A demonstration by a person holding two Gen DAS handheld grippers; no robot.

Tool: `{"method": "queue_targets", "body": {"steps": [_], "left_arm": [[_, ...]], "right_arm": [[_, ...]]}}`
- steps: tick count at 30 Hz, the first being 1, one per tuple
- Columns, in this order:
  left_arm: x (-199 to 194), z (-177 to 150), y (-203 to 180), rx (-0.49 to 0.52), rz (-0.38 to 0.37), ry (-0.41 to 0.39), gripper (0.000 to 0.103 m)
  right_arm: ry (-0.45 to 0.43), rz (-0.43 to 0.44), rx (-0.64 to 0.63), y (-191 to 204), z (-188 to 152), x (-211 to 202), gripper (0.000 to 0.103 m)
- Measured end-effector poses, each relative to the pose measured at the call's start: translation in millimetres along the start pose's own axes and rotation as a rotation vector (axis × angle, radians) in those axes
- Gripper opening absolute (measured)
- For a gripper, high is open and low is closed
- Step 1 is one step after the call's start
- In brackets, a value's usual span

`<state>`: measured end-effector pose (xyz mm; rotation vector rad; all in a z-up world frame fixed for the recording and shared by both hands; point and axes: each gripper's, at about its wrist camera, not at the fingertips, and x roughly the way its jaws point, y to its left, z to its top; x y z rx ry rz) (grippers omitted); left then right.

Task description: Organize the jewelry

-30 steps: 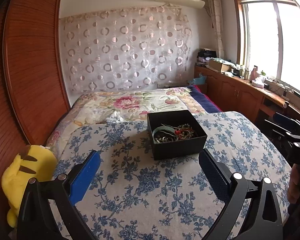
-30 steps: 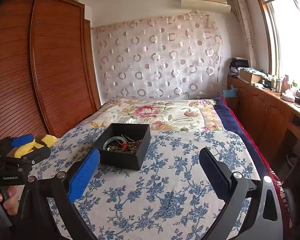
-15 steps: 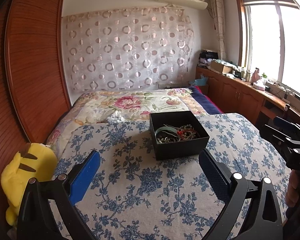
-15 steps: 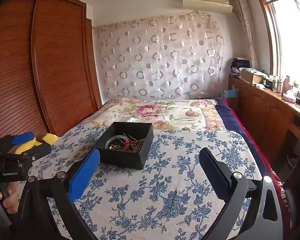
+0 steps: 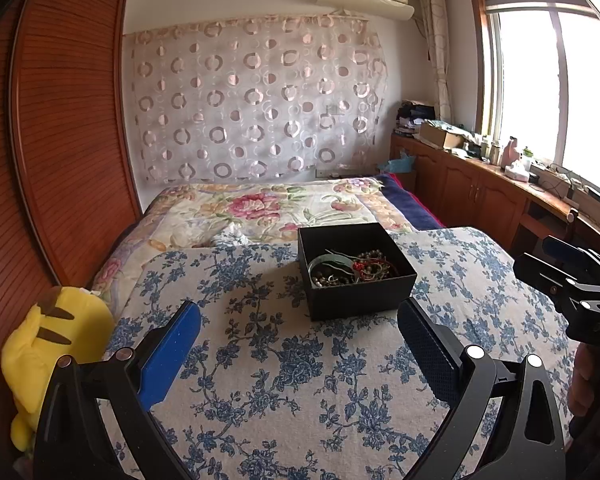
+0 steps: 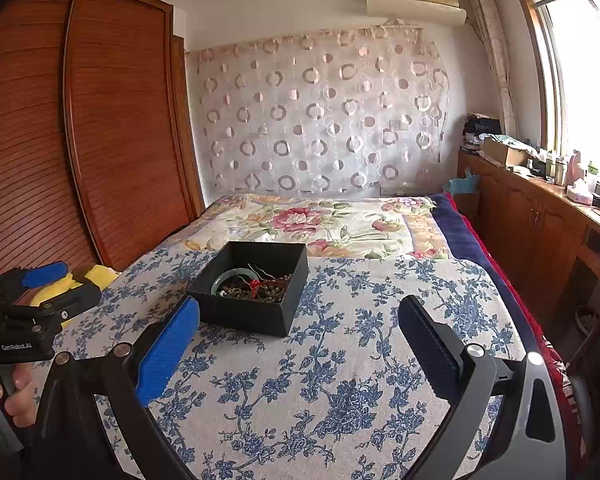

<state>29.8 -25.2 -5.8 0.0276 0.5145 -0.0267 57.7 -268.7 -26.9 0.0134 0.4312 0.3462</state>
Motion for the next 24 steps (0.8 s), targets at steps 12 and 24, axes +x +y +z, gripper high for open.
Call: {"method": "queue_targets", "body": {"steps": [12,24], "left_arm": [[-1.3,1.1,-0.5,-0.001,-0.002,-0.002,0.095],[-1.1,0.4,-0.7,-0.001,-0.002,-0.001,0.095]], "right_arm": [[0.000,0.000,-0.001,0.0,-0.2,0.4,0.100],[0.001,0.000,-0.001,0.8,-0.9,1.6,0.100]]}}
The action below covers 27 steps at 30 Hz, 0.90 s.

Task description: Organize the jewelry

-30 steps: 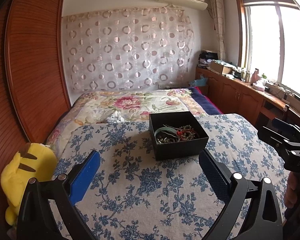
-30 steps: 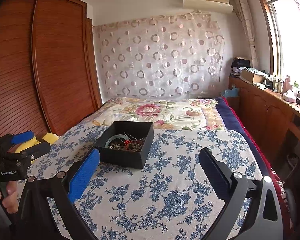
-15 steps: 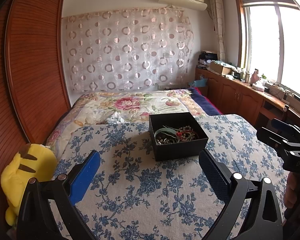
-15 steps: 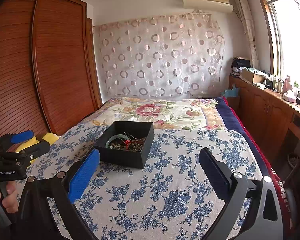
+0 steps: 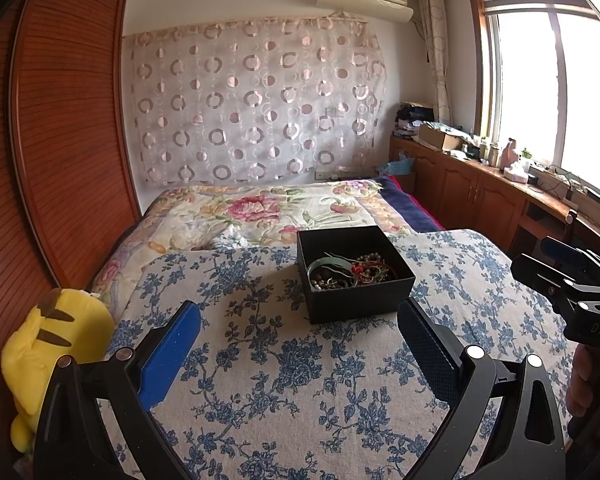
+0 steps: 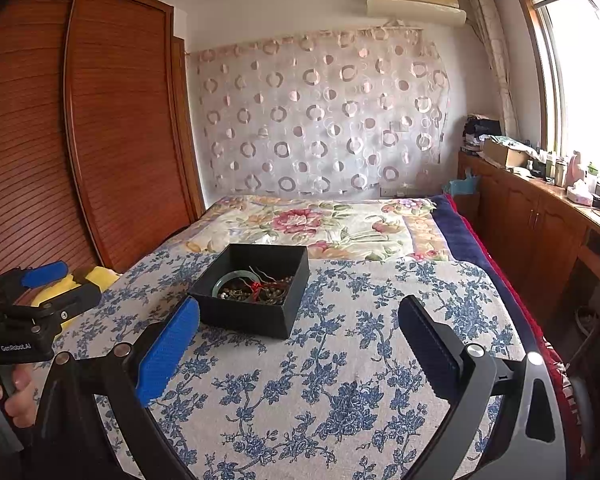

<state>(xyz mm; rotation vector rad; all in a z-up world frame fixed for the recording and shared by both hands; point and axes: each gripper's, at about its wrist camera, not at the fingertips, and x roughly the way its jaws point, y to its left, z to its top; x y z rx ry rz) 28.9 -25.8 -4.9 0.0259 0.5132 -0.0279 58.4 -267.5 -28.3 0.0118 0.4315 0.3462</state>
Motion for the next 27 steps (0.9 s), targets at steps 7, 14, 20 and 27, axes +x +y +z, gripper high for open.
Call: {"method": "queue_targets", "body": {"steps": [7,14,20,27], "left_arm": [[0.1,-0.3,-0.1,-0.001,0.000,0.000,0.095],[-0.7,2.2,-1.7,0.001,-0.001,0.001,0.095],[-0.8,2.2,-1.8,0.000,-0.002,0.000,0.095],[-2.1,1.8,-3.1,0.001,-0.003,-0.001,0.095]], "right_arm": [[-0.001,0.000,0.001,-0.6,0.0,-0.2,0.100],[0.000,0.001,0.001,0.0,-0.6,-0.1,0.100],[0.000,0.001,0.002,-0.6,-0.4,-0.3,0.100],[-0.001,0.000,0.001,-0.5,-0.5,-0.4,0.100]]}}
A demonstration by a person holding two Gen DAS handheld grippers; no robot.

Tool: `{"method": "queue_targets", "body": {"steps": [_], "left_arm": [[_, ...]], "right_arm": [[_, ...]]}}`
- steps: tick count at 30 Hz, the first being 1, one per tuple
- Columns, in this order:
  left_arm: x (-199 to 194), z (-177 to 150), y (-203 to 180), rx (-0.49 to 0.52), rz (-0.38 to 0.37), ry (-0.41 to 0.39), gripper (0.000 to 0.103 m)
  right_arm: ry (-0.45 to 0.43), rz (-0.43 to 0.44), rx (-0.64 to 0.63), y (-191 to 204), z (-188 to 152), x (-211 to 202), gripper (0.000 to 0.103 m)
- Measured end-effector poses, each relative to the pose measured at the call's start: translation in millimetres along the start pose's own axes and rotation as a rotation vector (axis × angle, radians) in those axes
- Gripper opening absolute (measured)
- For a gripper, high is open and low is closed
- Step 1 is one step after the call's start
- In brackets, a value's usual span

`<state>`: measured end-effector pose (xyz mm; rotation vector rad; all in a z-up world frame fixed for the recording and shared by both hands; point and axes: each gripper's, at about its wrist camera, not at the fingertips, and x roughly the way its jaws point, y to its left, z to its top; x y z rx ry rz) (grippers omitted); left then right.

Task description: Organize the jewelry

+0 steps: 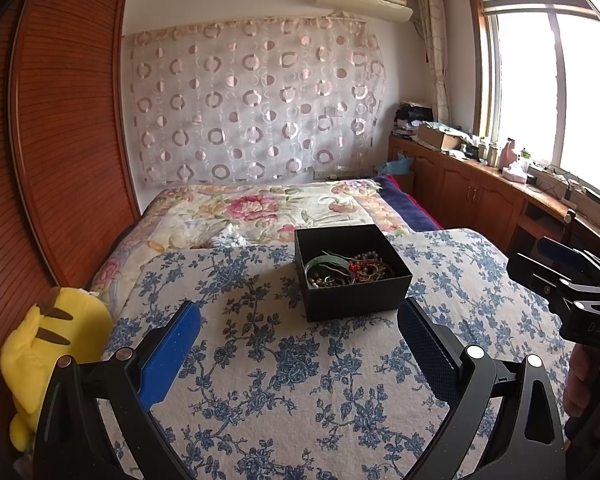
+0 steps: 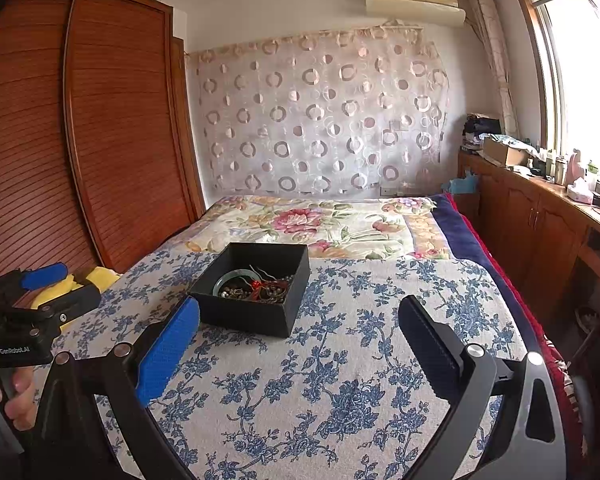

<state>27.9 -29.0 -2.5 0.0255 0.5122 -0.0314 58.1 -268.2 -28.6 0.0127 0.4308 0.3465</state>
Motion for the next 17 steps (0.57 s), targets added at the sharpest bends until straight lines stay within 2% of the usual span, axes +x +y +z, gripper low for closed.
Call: {"method": "queue_targets", "body": {"steps": [17], "left_arm": [[-1.7,1.5,-2.7,0.000,-0.004,-0.003,0.095]], "right_arm": [[-0.001,0.002,0.002,0.7,-0.5,0.3,0.100]]}}
